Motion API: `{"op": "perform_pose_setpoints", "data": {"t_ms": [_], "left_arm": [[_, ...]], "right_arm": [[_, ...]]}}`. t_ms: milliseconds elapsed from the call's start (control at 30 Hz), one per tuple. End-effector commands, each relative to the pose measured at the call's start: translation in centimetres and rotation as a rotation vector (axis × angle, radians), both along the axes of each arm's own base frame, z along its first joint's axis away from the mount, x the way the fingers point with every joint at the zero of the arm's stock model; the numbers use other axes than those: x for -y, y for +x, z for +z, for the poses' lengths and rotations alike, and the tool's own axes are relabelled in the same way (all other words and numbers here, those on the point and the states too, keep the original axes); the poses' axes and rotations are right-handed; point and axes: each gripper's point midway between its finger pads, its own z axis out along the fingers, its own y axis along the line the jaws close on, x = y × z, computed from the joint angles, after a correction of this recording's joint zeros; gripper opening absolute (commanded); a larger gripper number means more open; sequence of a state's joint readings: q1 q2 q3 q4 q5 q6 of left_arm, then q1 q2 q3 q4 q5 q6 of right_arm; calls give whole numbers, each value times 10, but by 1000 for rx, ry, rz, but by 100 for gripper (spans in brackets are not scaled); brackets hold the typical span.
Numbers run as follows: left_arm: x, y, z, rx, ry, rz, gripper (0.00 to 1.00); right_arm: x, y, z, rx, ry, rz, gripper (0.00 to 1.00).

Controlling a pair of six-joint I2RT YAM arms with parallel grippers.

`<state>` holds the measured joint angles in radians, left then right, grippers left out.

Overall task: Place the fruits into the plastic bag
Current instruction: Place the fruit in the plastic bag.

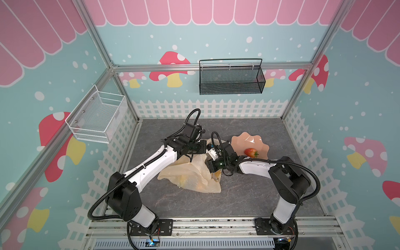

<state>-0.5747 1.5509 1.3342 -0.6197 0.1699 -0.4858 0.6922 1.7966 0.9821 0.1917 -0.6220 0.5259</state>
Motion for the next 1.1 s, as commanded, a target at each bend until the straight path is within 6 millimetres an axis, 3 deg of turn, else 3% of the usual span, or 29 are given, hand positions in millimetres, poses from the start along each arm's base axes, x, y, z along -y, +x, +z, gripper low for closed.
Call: {"op": "perform_pose_setpoints", "data": {"t_ms": [0,233,333,367,400,667,833,933,967,1067], "left_arm": [[9,0,8,10,-15,-26,0],[10,-2,8,12,-15,-29,0],[10,-3,7,12,-14,-31,0],[10,-3,7,11,-13,-28,0],[10,-2,7,11,-13,-28,0],[8,-4,3,7,-5,-28,0],[5,-4,3,14,3,-19,0],[4,-4,3,11,0,-19,0],[4,-4,2,9,1,-18,0],[1,-3,1,7,7,-9,0]], "right_arm": [[-14,4,8,12,39,23,47],[-25,11,5,-18,55,29,47],[-30,16,15,-21,77,24,48],[-33,17,4,-52,69,23,49],[-35,18,6,-61,79,25,50],[-44,12,18,-129,142,64,85],[-38,5,26,-143,151,71,93],[-34,3,21,-171,126,63,94],[-33,2,35,-150,144,69,94],[-29,0,36,-153,129,67,95]]}}
